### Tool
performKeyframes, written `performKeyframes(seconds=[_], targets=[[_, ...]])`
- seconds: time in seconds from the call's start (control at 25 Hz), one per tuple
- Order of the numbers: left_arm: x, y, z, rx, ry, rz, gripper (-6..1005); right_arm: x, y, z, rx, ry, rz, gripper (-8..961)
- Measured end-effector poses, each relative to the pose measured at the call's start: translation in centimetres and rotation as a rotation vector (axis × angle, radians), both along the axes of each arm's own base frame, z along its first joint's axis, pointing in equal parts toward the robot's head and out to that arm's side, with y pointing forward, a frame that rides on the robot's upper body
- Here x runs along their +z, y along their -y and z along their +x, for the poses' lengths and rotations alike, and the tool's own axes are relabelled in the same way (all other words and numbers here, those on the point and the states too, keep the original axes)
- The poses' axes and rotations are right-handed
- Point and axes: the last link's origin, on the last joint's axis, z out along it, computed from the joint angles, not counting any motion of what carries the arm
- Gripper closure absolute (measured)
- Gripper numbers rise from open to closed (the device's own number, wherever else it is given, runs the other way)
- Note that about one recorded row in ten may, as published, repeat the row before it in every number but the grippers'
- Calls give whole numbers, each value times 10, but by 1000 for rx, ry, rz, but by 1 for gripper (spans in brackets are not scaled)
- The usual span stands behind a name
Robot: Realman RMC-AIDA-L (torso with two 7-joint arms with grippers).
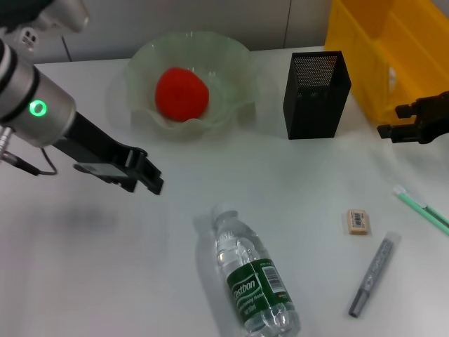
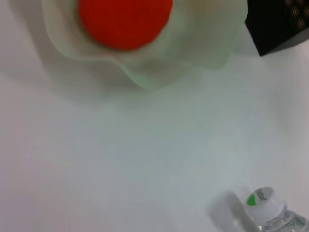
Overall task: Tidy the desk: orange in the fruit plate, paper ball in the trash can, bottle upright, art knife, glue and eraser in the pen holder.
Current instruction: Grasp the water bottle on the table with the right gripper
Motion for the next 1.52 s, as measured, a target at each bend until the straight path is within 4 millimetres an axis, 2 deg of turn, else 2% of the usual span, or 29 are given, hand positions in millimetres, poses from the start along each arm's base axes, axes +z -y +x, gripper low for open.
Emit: performKeyframes(seconds=[0.24,0.6,0.88,1.24,1.52], targets=[[-19,-4,4,38,77,-20,528,-5,-3,-5,23,25,-28,335],[-32,-9,15,40,78,-50,529,-4,-5,-7,39,33,-28,335],[-40,-12,13,57,78,-44,529,-5,-1,-5,45,33,-39,335],[-38,-14,10,56,77,-26,531,-6,-1,-18,59,5,-63,335],[-16,-23,0,-46,94,77,533,-8,-1,-42,17,-17,-92,335]])
